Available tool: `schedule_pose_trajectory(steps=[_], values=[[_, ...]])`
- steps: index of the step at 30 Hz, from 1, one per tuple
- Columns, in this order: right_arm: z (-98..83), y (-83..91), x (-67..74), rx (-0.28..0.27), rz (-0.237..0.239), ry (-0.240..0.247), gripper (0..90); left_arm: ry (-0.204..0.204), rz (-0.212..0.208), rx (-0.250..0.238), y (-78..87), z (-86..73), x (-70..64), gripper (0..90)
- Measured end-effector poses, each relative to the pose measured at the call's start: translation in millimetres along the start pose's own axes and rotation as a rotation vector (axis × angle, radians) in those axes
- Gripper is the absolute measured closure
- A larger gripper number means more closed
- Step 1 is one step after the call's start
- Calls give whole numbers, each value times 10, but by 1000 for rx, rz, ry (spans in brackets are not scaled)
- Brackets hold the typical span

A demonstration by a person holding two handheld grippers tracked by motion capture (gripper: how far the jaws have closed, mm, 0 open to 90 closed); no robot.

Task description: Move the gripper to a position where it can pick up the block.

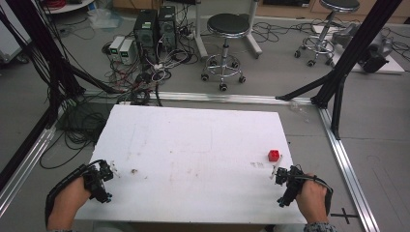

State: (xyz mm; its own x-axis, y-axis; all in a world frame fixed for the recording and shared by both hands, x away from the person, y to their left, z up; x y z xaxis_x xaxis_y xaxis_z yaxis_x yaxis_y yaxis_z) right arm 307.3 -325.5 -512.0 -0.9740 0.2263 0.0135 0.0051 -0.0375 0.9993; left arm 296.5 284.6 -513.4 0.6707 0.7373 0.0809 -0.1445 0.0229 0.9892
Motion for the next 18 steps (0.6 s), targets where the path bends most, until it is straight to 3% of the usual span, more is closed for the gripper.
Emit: schedule_pose_trajectory(steps=[10, 13, 18], values=[[6, -17, -69, -19, 34, 27, 75, 11, -1, -11, 10, -8, 10, 213], [-24, -23, -108, -13, 63, 28, 75, 16, -5, -15, 4, -8, 7, 212], [-98, -32, -203, -15, 82, 96, 75, 18, -1, -19, -7, -9, 10, 212]])
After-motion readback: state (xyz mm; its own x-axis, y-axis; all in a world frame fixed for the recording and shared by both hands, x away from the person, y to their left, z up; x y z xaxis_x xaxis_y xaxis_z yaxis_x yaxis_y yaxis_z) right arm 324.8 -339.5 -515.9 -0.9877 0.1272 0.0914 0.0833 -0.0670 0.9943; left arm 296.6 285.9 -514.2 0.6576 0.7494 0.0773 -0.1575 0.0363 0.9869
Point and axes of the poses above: each handheld gripper's, and its own axes: y roughly backward along the jaws, z roughly out of its top, x roughly to its left, the point moved 2 cm from there along -y, roughly forward along the jaws, and after that the axes turned 13 degrees about y, right-handed, at the moved point
